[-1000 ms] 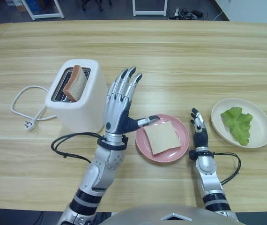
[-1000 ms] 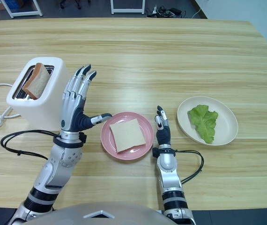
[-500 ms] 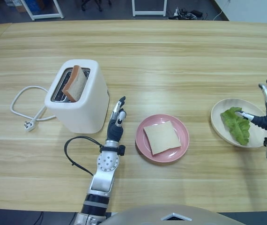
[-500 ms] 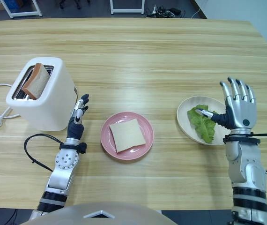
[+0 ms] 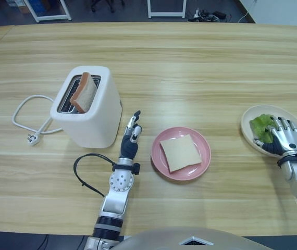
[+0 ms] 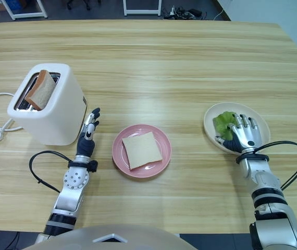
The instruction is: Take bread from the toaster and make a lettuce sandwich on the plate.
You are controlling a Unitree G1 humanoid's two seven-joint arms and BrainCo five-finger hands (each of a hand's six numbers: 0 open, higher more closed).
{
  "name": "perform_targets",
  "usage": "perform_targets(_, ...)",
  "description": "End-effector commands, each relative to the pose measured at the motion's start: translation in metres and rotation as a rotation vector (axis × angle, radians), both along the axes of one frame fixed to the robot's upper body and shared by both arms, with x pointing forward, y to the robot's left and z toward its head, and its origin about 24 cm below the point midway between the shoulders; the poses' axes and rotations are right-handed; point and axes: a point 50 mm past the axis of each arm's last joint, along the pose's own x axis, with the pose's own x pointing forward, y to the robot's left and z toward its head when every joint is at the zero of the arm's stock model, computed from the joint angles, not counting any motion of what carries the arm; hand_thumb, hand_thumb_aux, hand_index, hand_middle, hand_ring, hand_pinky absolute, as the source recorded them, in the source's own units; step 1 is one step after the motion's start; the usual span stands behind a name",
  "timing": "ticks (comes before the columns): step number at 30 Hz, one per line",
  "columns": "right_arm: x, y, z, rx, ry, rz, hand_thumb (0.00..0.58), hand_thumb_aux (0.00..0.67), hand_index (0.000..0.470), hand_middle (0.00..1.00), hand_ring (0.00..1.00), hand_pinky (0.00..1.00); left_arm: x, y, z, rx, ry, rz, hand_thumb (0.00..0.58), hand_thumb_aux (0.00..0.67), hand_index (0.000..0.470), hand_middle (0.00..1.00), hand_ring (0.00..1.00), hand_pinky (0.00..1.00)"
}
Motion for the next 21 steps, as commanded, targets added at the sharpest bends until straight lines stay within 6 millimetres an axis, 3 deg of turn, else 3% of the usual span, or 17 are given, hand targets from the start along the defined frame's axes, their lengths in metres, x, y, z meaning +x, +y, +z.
perform_targets(1, -0.002, -0.002, 0.005, -0.008, -0.011, 0.007, 0.58, 0.67, 0.47, 0.0, 0.0, 0.0, -0.002, 0.002, -0.007, 0.013, 0.027, 0.009, 0.0, 0.0, 0.0, 0.0, 0.0, 0.0)
perform_targets(13, 0.0, 0.018, 0.047, -0.005, -0.194, 0.092, 0.58, 0.67, 0.47, 0.0, 0.0, 0.0, -0.003, 0.0, -0.014, 0.017, 0.046, 0.012, 0.0, 0.0, 0.0, 0.0, 0.0, 0.0)
perform_targets(17, -0.001, 0.04, 0.071, -0.002, -0.281, 0.169, 0.58, 0.67, 0.47, 0.0, 0.0, 0.0, -0.003, 0.0, -0.017, 0.016, 0.056, 0.016, 0.0, 0.0, 0.0, 0.0, 0.0, 0.0)
perform_targets(21, -0.001, 0.079, 0.102, 0.023, -0.383, 0.302, 0.58, 0.67, 0.47, 0.0, 0.0, 0.0, -0.002, -0.003, -0.019, 0.011, 0.061, 0.014, 0.0, 0.0, 0.0, 0.0, 0.0, 0.0)
